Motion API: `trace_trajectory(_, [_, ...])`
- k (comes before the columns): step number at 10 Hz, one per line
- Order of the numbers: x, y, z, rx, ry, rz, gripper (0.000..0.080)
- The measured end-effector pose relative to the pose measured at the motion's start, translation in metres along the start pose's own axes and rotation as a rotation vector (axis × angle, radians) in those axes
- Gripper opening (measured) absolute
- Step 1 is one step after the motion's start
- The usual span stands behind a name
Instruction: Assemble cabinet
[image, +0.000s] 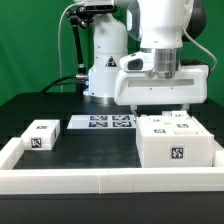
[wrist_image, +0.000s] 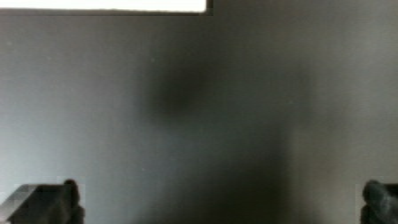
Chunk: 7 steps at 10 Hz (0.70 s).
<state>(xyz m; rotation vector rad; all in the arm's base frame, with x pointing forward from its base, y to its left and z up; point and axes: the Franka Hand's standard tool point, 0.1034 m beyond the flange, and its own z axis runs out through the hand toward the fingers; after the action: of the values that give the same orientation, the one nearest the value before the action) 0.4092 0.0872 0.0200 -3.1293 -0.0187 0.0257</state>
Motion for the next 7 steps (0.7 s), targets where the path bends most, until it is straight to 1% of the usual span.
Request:
trace_trajectory(1, [0.0037, -0.0006, 0.0005, 0.001, 0.005, 0.0, 0.0796])
trace_trajectory(7, [0.0022, -0.0005, 0.0016, 0.0, 0.002, -0.002, 0.0796])
